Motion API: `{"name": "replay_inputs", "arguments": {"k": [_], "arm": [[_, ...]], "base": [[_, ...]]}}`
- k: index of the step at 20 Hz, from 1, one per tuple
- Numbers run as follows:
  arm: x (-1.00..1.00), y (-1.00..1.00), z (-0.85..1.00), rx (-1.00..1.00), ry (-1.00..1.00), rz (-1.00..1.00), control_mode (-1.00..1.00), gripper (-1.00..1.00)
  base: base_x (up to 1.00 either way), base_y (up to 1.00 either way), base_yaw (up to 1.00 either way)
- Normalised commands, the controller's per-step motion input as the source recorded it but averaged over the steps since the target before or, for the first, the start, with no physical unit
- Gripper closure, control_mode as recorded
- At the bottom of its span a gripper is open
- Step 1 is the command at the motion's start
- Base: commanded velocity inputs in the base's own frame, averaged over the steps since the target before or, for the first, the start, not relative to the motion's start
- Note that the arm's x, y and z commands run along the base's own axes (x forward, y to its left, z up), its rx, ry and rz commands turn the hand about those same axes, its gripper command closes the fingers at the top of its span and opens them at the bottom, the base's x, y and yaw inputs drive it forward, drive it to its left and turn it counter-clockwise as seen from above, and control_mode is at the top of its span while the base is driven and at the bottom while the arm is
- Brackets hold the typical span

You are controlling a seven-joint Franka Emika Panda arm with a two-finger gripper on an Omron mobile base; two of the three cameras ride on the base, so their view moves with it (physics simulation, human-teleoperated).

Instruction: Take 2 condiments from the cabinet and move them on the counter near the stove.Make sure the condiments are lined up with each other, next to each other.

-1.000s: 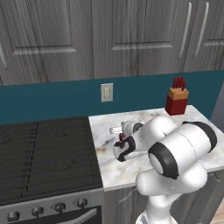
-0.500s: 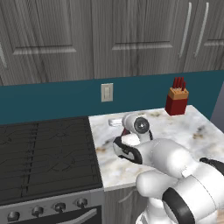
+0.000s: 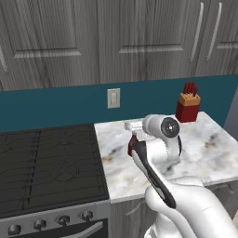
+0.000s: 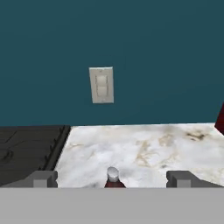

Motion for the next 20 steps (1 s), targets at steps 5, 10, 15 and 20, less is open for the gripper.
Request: {"name": "replay_inputs", "arguments": {"k": [5,10,15,20], "arm": [[-0.99,-0.2,0.58,0.0,0.12,0.0,-1.0,-1.0],[-0.49,0.0,1.0,0.0,0.25,0.06,-1.0,-1.0],[-0.49,0.0,0.79,-0.03,0.32,0.07,-1.0,-1.0],[-0.88,-0.09,-0.14,-0.14,0.15,0.02,-1.0,-1.0]], "base": [[0.0,0.0,0.0],[0.0,0.0,0.0],[0.0,0.0,0.0],[0.0,0.0,0.0]]}}
